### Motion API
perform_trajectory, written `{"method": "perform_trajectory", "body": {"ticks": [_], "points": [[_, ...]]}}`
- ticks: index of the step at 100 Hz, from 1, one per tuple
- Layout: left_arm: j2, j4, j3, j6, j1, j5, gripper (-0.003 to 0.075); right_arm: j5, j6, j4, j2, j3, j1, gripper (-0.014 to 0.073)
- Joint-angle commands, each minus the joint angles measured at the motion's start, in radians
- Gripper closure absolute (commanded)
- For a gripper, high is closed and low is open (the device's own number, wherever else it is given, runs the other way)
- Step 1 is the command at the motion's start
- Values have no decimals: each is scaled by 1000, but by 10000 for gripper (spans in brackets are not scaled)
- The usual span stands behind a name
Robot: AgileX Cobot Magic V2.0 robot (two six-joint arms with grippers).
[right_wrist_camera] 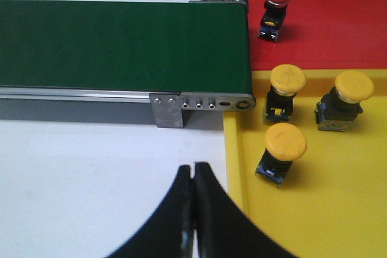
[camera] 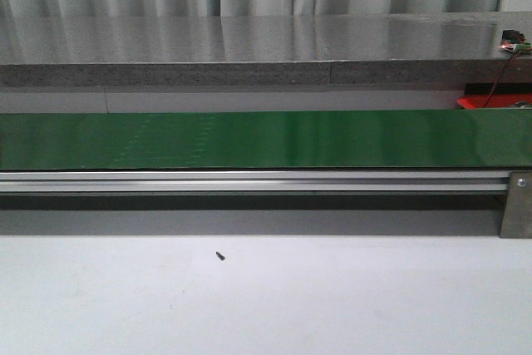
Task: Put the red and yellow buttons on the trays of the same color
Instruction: 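Grasp the last yellow push-button with the left gripper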
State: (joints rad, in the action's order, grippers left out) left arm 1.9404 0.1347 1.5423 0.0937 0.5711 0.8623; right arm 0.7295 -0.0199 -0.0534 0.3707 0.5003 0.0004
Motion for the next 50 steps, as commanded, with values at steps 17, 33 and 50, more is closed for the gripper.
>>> {"method": "perform_trajectory", "body": {"ticks": [17,33,50], "points": [[17,67,28,1,3,-137,157,-65,8,5,4,24,3,662],[52,77,28,3,1,-192,157,-65,8,5,4,24,3,662],[67,82,28,3,1,-253,190,-65,8,5,4,24,3,662]]}}
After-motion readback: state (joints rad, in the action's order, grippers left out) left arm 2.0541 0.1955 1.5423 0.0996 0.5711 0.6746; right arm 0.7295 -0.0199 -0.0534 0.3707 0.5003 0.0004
